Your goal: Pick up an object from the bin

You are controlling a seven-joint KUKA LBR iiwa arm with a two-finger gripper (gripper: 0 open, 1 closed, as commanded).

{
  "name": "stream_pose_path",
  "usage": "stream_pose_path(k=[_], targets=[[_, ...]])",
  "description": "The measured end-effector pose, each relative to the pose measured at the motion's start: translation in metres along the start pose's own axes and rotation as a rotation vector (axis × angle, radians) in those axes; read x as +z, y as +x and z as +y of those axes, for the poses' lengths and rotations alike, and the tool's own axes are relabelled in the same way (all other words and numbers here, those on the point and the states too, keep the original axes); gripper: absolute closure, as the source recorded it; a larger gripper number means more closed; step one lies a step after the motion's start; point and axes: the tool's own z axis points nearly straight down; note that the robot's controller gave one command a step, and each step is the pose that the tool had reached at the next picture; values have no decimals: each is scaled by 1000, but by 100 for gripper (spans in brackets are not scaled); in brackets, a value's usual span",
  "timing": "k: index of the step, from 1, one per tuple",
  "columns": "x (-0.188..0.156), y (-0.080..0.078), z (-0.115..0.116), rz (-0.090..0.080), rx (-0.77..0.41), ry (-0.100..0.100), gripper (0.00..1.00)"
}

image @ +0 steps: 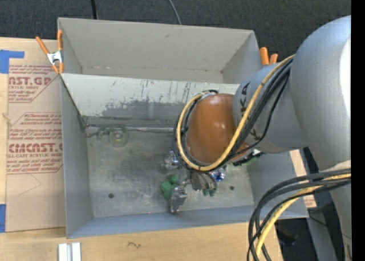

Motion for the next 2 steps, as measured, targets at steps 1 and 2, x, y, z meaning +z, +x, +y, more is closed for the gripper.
stream_pose_path(k=[1,2], targets=[[-4,0,3,0,-5,-1,100],[-154,-19,33,-8,-155,-1,100]])
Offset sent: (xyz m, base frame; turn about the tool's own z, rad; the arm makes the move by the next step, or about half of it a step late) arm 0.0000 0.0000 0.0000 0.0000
